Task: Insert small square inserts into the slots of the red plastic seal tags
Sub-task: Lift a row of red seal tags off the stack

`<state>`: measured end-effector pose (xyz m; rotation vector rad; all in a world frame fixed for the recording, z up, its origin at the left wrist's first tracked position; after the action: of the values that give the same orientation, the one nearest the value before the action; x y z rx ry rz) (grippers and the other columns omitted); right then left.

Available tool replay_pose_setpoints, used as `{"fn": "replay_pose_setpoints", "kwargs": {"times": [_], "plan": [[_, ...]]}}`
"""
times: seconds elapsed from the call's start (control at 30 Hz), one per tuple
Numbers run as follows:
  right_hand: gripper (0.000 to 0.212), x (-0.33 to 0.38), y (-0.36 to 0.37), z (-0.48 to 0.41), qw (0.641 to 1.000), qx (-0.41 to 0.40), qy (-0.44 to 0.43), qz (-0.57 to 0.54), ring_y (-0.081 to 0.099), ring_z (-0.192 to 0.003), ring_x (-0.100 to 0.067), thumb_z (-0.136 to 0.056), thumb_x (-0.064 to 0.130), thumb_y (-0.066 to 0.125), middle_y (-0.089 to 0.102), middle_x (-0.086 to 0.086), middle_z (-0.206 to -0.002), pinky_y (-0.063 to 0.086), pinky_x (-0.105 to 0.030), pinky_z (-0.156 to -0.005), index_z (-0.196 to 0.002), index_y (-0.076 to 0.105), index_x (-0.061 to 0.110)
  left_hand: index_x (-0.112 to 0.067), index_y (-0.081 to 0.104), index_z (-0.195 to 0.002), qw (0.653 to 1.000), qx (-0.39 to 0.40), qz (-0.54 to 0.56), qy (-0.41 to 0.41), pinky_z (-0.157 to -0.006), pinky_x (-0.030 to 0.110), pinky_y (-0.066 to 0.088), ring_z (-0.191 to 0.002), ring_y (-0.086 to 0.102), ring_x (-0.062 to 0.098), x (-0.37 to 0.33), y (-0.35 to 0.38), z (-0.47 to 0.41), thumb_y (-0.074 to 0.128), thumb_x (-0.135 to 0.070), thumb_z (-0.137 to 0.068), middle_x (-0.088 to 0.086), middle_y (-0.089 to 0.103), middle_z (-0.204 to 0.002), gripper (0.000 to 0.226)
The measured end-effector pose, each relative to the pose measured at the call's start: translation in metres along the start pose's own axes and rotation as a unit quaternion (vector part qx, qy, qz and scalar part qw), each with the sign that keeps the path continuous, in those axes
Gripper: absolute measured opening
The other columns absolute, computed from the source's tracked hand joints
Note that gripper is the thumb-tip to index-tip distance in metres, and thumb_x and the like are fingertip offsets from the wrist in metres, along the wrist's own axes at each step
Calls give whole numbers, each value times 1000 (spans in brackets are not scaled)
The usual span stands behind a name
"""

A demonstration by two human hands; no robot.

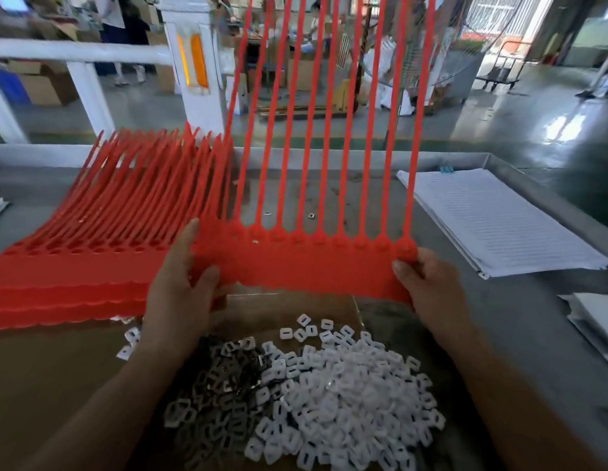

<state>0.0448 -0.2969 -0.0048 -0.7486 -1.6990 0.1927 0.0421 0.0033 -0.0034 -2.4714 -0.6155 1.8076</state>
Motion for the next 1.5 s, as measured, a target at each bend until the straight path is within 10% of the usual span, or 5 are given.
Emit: {"fn": "replay_pose_setpoints", "kwargs": {"times": [0.1,0.33,0.53,0.77,1.5], "plan": [[15,-9,2,-2,1000,6,16,19,59,-83,-22,-88,16,57,64,-6,-90,48,-39,-80,-102,62,12,-26,52,-127,989,23,-134,57,-76,-7,29,-94,54,1,0,4,0,58,1,-84,-16,53,-113,52],[10,-25,5,-6,997,16,71,12,52,-32,-11,-90,17,55,62,7,-64,45,-22,-43,-83,57,23,-13,60,-119,964,91,-240,71,-92,19,32,-105,54,12,-1,13,0,58,-8,-86,4,62,-119,33],[14,-28,-3,-6,995,-22,93,-18,50,-33,-3,-90,20,57,60,3,-58,38,-17,-33,-102,60,14,-15,55,-125,953,69,-290,61,-94,18,24,-118,45,16,0,10,-1,69,-19,-78,4,47,-135,50],[47,-19,-10,-2,996,-15,69,46,57,-89,-11,-80,19,67,61,5,-98,47,-30,-85,-125,55,15,-15,62,-117,949,145,-267,88,-100,15,24,-116,42,2,-2,14,1,63,-7,-82,-5,52,-131,35],[49,-24,-7,-1,959,31,32,281,46,-115,-27,-83,36,63,54,-12,-123,34,-34,-97,-126,55,14,-19,54,-126,904,237,-340,107,-101,15,16,-130,32,9,6,17,3,42,-8,-93,-6,39,-141,36]]}}
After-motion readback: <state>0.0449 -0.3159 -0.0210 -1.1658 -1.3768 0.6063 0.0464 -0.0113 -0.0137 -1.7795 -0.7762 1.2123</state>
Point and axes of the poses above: each hand's wrist, its own z-axis away from the middle knuckle, its own y-axis out of the palm, x = y × z, the point moved 4 cm from there along -z, towards the middle knuckle
